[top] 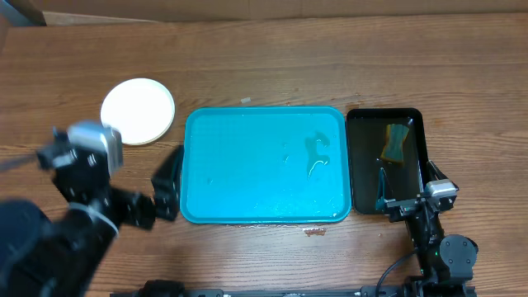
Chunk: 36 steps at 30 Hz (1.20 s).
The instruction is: Clean dirty plates on tray and stack at the side
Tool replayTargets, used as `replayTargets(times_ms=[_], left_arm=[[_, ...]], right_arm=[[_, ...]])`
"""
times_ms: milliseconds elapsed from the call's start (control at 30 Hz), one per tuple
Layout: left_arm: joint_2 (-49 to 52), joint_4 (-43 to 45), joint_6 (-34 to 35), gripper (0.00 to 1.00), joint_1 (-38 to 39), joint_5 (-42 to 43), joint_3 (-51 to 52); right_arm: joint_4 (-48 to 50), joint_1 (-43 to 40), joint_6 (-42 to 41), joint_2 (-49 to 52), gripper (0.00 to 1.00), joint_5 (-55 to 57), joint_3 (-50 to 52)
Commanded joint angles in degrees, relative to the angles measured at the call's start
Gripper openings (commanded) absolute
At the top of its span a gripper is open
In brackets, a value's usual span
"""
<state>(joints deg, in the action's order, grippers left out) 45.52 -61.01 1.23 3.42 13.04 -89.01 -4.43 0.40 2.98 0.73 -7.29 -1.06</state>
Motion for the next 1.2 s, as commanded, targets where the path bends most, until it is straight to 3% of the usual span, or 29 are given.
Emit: replayTargets(times_ms=[0, 267, 433, 600, 733, 1167], left_arm=[[-8.02, 4.76, -0.11, 1.0, 0.35, -2.19, 13.6], [-26.23, 34.45, 8.66, 1.0, -0.04, -5.9, 42.73], [-35.36, 53.88, 9.11, 1.0, -0.96, -6.19, 56.81], [-43.04, 67.12, 10.67, 1.0, -1.16, -6.21, 67.54], [-45.2, 71.71, 11.54, 1.0, -1.16, -6.67, 72.3], [-45.31, 71.63, 21.62, 1.0, -1.16, -14.43, 83.43]], right_arm=[[0.31, -0.22, 0.26, -0.57, 1.0, -0.31, 0.61], [0.31, -0.22, 0.26, -0.57, 1.0, -0.31, 0.61], [0.31, -0.22, 0.26, -0.57, 1.0, -0.31, 0.61], [0.31, -0.22, 0.26, -0.57, 1.0, -0.31, 0.61], [0.31, -0.22, 0.26, -0.57, 1.0, -0.31, 0.61], [0.31, -0.2, 0.26, -0.57, 1.0, -0.33, 0.61]])
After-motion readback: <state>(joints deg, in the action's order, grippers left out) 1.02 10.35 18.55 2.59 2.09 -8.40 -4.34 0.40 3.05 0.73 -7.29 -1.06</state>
